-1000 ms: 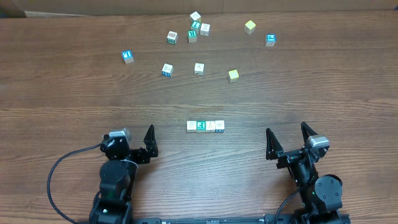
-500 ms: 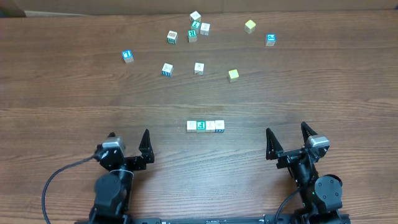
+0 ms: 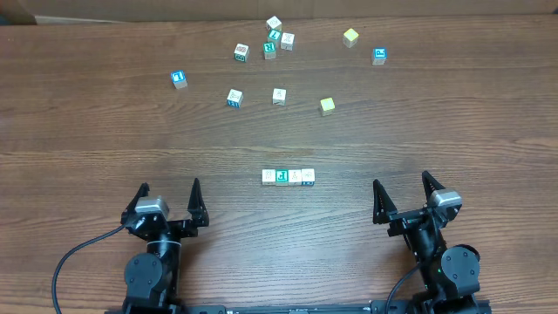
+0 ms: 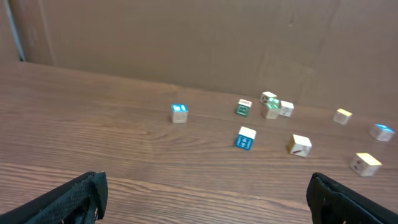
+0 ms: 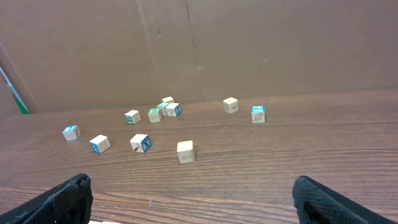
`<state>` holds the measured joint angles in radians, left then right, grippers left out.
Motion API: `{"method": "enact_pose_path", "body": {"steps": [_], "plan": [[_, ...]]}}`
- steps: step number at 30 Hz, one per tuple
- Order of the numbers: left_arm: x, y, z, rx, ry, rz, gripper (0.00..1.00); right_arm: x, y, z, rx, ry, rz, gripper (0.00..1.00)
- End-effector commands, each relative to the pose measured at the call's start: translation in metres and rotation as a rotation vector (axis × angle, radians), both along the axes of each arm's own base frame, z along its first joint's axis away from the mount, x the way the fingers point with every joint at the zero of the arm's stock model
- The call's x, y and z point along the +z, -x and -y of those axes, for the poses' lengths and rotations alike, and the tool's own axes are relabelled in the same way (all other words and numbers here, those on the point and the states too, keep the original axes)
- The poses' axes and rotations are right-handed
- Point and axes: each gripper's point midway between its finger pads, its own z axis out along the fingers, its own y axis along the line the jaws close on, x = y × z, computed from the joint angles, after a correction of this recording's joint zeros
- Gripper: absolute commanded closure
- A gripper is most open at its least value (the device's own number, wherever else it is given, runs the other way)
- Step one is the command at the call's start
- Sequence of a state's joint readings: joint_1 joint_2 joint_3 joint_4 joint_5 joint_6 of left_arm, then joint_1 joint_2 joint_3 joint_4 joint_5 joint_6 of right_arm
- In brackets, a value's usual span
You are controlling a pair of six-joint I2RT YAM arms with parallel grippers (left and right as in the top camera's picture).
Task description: Form a horizontal line
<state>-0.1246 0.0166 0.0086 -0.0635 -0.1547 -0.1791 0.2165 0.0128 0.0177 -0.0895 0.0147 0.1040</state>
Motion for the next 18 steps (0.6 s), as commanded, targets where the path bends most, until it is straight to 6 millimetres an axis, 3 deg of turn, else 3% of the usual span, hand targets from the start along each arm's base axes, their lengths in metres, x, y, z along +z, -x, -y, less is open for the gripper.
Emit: {"method": "enact_pose_path", "body": {"steps": [1,18], "plan": [[0.0013,0.0006,-0.011,0.045,-0.026,0.009,0.0,-0.0007,0.0002,-0.0009,0.003,0.003,0.008,0.0],[0.0013,0.0005,-0.0116,0.046,-0.025,0.008,0.0,-0.0007,0.0002,-0.0009,0.003,0.003,0.008,0.0]]}}
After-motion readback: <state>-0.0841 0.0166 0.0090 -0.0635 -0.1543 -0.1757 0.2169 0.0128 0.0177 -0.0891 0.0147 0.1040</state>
